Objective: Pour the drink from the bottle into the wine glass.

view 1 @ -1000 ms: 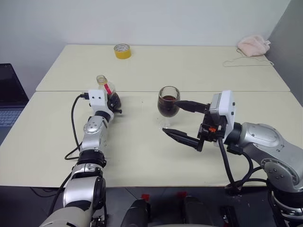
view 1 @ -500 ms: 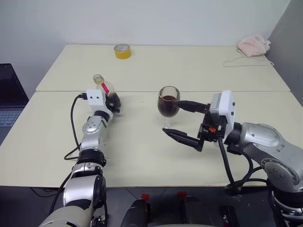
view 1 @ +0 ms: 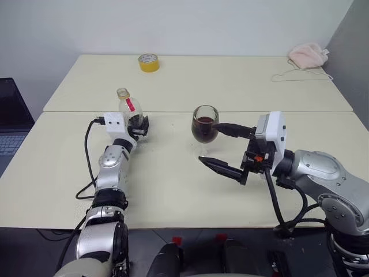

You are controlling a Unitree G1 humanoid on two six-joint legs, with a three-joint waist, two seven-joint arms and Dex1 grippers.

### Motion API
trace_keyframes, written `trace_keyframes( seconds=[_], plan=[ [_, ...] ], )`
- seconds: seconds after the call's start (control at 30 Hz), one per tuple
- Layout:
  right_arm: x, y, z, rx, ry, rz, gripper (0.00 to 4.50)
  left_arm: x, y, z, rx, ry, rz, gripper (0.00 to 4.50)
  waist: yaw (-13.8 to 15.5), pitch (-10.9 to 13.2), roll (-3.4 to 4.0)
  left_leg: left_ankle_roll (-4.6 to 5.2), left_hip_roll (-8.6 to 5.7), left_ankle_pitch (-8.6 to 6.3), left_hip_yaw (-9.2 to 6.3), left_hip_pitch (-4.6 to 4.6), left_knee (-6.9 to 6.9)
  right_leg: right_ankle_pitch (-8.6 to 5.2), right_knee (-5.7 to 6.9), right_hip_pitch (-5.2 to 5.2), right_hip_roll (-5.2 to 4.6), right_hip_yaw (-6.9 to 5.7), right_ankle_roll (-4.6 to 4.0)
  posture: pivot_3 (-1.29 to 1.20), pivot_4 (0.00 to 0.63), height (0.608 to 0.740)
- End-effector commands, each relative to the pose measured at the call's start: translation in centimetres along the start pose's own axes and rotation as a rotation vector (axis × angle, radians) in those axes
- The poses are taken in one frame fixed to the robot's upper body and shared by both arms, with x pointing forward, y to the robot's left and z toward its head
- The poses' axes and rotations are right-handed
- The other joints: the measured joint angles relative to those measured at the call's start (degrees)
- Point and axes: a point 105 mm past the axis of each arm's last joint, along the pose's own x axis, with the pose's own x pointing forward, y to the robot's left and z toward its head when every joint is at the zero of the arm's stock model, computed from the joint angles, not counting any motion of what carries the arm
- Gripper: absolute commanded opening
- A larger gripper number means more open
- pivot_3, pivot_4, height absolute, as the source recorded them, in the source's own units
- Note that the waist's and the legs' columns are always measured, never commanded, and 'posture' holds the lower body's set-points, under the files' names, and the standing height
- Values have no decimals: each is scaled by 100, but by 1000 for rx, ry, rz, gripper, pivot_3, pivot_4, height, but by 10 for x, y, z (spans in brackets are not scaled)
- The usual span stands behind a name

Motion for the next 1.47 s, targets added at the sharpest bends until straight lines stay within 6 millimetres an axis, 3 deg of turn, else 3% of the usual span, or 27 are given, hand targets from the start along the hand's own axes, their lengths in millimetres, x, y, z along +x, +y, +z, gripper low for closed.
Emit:
trace_keyframes(
  seconds=[0.03,0.17,0.33,0.57,0.67,0.73,1.0,1.2,1.47],
  plan=[
    [-2,0,8,-13,-39,-21,4500,-11,3,18,-4,-61,20,4453,-2,0,0,0,1,0,0,0,-1,0,0,-1,0,1,0,0,150,740],
    [-8,-6,8,3,-69,-70,4500,-29,6,22,-14,-56,42,4453,21,0,0,0,0,0,-2,-1,0,0,-1,1,0,2,0,0,150,740],
    [-32,-18,-9,7,-77,-137,4500,-56,12,21,-42,-1,50,4453,66,-1,-1,1,0,-1,6,8,-4,0,-7,12,-1,8,0,0,150,740],
    [-47,-17,-55,118,-22,-202,4500,-70,8,12,-8,71,49,4453,112,-2,-1,6,3,-4,18,31,-3,0,-8,31,5,16,0,0,150,740],
    [-57,-35,-81,151,-26,-374,4500,-78,-1,18,10,7,11,4453,118,-4,-3,5,8,-5,15,36,-9,0,-10,33,7,13,0,0,150,740],
    [-61,-50,-88,145,-51,-478,4500,-78,-2,16,2,10,8,4453,119,-4,-3,4,7,-5,19,38,-8,0,-10,34,6,17,0,0,150,740],
    [-57,-91,-109,96,-123,-784,4500,-83,-17,14,26,-38,-16,4453,105,-6,2,2,9,-6,23,43,-14,0,-10,31,9,21,0,0,150,740],
    [-40,-105,-111,120,-177,-865,4500,-86,-20,10,35,-59,-21,4453,100,-6,4,1,9,-6,24,44,-13,0,-10,30,9,24,-1,0,150,740],
    [-41,-111,-114,130,-183,-896,4500,-86,-26,9,65,-86,-39,4453,104,-6,5,2,8,-6,24,44,-13,0,-10,30,9,24,-1,0,150,740]
  ],
)
